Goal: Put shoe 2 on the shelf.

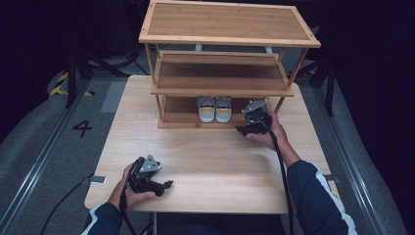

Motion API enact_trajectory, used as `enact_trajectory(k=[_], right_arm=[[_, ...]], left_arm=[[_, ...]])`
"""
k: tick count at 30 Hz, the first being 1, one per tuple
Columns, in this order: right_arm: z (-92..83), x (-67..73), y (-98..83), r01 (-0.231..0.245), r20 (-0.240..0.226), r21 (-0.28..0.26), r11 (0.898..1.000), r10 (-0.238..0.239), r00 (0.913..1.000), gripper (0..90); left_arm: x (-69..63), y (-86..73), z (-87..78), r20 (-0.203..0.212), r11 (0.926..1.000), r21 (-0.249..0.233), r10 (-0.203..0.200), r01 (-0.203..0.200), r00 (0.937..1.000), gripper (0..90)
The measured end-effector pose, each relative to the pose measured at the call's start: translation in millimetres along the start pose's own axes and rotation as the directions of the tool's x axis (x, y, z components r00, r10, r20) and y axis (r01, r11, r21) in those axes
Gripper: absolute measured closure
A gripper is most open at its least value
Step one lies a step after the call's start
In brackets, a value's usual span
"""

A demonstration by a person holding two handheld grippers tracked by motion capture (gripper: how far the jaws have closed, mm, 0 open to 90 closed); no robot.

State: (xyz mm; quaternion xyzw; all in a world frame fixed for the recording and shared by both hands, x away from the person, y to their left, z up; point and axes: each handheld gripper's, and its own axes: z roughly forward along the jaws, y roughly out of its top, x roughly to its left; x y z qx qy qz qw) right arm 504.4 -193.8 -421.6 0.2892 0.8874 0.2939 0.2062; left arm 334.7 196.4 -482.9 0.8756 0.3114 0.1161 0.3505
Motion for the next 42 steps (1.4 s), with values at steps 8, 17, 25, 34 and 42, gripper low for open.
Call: enact_trajectory(k=[8, 17, 25, 34, 42], right_arm=[[-18.1, 0.2, -15.3, 0.025, -0.016, 0.024, 0.999, -0.025, 0.9996, 38.5], [-43.6, 6.0, -32.3, 0.060, -0.013, 0.027, 0.998, -0.060, 0.9981, 38.2], [-58.3, 10.3, -47.6, 0.081, -0.021, 0.032, 0.996, -0.081, 0.9965, 38.1], [-69.0, 16.4, -66.6, 0.092, -0.024, 0.033, 0.995, -0.091, 0.9956, 37.9], [-81.4, 22.1, -92.9, 0.081, -0.021, 0.041, 0.996, -0.080, 0.9966, 37.8]], left_arm=[[0.1, 0.1, 0.0, 0.001, 1.0000, 0.001, 0.000, 0.000, 1.0000, 15.5], [0.2, 0.6, 0.2, -0.002, 1.0000, 0.003, 0.000, 0.000, 1.0000, 15.4], [0.1, 0.6, 0.2, -0.002, 1.0000, 0.003, 0.000, 0.000, 1.0000, 15.4], [0.1, 0.6, 0.2, -0.001, 1.0000, 0.003, 0.000, 0.000, 1.0000, 15.4], [0.1, 0.6, 0.2, -0.002, 1.0000, 0.003, 0.000, 0.000, 1.0000, 15.4]])
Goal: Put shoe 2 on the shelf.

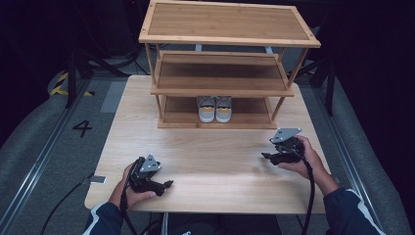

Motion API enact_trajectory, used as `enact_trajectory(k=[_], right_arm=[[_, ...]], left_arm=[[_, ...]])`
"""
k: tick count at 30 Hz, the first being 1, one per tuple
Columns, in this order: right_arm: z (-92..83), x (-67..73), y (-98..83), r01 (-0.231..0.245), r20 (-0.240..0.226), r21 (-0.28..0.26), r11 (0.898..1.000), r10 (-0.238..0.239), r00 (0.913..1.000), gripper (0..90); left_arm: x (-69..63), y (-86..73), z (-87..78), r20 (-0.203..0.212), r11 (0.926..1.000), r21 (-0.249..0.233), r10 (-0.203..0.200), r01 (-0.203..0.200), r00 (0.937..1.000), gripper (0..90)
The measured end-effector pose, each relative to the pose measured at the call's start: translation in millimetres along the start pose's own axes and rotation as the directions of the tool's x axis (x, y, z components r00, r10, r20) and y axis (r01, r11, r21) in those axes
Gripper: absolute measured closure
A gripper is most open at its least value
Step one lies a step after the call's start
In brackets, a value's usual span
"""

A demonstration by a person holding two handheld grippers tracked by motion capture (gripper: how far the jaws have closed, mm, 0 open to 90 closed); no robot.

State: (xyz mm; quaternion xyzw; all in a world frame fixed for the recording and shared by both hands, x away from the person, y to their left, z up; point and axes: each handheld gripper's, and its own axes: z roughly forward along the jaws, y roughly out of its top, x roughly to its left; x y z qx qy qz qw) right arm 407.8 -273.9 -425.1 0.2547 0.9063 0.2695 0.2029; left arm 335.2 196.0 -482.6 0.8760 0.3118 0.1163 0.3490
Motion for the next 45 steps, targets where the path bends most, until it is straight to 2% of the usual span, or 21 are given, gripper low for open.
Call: enact_trajectory(k=[4, 8, 19, 24, 26, 29, 30, 33, 36, 37, 38, 39, 40, 45], right_arm=[[-5.8, 2.5, -13.2, 0.001, 0.000, 0.001, 1.000, -0.001, 1.0000, 37.6], [-13.6, 2.9, -29.1, -0.025, -0.008, -0.012, 1.000, 0.025, 0.9997, 36.9], [-24.4, 7.3, -69.2, -0.046, -0.029, -0.036, 0.998, 0.045, 0.9986, 35.3], [-25.9, 8.4, -85.5, -0.068, -0.040, -0.046, 0.997, 0.066, 0.9970, 33.4], [-27.6, 7.7, -97.1, -0.095, -0.053, -0.070, 0.993, 0.092, 0.9944, 31.7], [-29.1, 8.0, -108.8, -0.110, -0.025, -0.082, 0.991, 0.108, 0.9938, 28.7], [-29.9, 7.4, -113.4, -0.134, -0.034, -0.099, 0.986, 0.131, 0.9908, 27.7], [-28.8, 6.4, -122.4, -0.176, -0.021, -0.099, 0.979, 0.175, 0.9843, 24.6], [-27.6, 4.9, -130.7, -0.223, -0.034, -0.132, 0.966, 0.220, 0.9749, 19.8], [-26.3, 3.9, -133.3, -0.243, -0.039, -0.145, 0.959, 0.240, 0.9701, 18.2], [-24.8, 1.6, -136.9, -0.283, -0.069, -0.154, 0.947, 0.275, 0.9589, 17.9], [-24.8, 1.6, -136.9, -0.283, -0.069, -0.154, 0.947, 0.275, 0.9589, 17.9], [-25.0, -1.1, -138.2, -0.303, -0.069, -0.146, 0.942, 0.296, 0.9528, 17.7], [-24.9, -1.0, -138.2, -0.303, -0.067, -0.147, 0.942, 0.296, 0.9529, 17.6]], left_arm=[[-0.1, 0.0, 0.0, -0.001, 1.0000, 0.000, -0.001, 0.001, 1.0000, 15.4], [0.0, 0.0, 0.0, -0.002, 1.0000, 0.000, 0.000, 0.000, 1.0000, 15.4], [-0.3, 0.0, 0.1, -0.003, 1.0000, -0.001, -0.003, 0.003, 1.0000, 15.5], [-0.3, 0.0, 0.1, -0.003, 1.0000, -0.001, -0.003, 0.003, 1.0000, 15.5], [-0.3, 0.0, 0.1, -0.003, 1.0000, -0.001, -0.003, 0.003, 1.0000, 15.5], [-0.4, 0.0, 0.0, -0.004, 1.0000, 0.000, -0.003, 0.003, 1.0000, 15.4], [-0.4, 0.0, 0.1, -0.004, 1.0000, 0.000, -0.003, 0.003, 1.0000, 15.5], [-0.9, -0.1, -0.2, -0.008, 1.0000, 0.001, -0.007, 0.007, 0.9999, 15.4], [-1.7, -0.9, -0.7, -0.013, 0.9999, -0.001, -0.015, 0.015, 0.9998, 15.5], [-1.7, -1.0, -1.0, -0.017, 0.9999, -0.001, -0.013, 0.013, 0.9998, 15.5], [-1.8, -1.0, -0.9, -0.016, 0.9999, -0.001, -0.015, 0.015, 0.9998, 15.5], [-1.8, -1.0, -0.9, -0.016, 0.9999, -0.001, -0.015, 0.015, 0.9998, 15.5], [-1.7, -1.0, -1.0, -0.017, 0.9999, -0.001, -0.013, 0.013, 0.9998, 15.5], [-1.8, -1.1, -1.0, -0.016, 0.9999, 0.000, -0.016, 0.016, 0.9997, 15.5]])
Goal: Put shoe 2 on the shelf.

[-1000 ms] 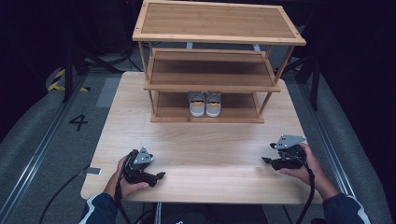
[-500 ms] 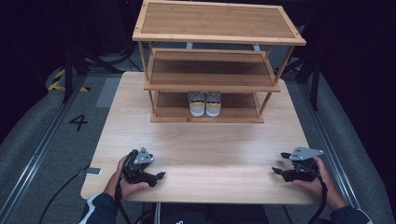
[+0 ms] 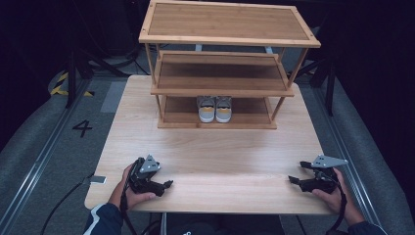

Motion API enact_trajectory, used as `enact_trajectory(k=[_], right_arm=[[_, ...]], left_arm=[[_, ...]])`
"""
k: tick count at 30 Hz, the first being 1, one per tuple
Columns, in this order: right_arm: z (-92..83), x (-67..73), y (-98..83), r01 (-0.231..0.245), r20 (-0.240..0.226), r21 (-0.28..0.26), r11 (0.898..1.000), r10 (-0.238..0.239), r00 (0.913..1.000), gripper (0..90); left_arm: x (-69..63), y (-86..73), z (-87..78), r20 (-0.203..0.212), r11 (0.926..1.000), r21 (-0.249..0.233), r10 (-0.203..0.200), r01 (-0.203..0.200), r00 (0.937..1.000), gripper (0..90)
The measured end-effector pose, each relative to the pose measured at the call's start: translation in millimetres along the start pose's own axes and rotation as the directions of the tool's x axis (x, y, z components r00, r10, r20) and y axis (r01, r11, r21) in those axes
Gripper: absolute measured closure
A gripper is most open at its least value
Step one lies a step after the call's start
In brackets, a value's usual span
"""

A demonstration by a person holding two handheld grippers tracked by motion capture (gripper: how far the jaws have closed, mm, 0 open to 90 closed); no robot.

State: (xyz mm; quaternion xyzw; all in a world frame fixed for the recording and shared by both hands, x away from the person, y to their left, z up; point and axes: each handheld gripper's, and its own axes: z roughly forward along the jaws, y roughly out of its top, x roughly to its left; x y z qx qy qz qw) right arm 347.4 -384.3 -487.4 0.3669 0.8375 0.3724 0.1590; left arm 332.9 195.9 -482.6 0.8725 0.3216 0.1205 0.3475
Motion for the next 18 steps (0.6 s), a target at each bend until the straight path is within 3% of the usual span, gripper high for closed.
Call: enact_trajectory(k=[18], right_arm=[[0.0, 0.0, 0.0, 0.000, 0.000, 0.000, 1.000, 0.000, 1.0000, 17.6]], left_arm=[[0.5, 0.4, 0.6, 0.001, 1.0000, -0.001, 0.000, 0.000, 1.0000, 15.2]])
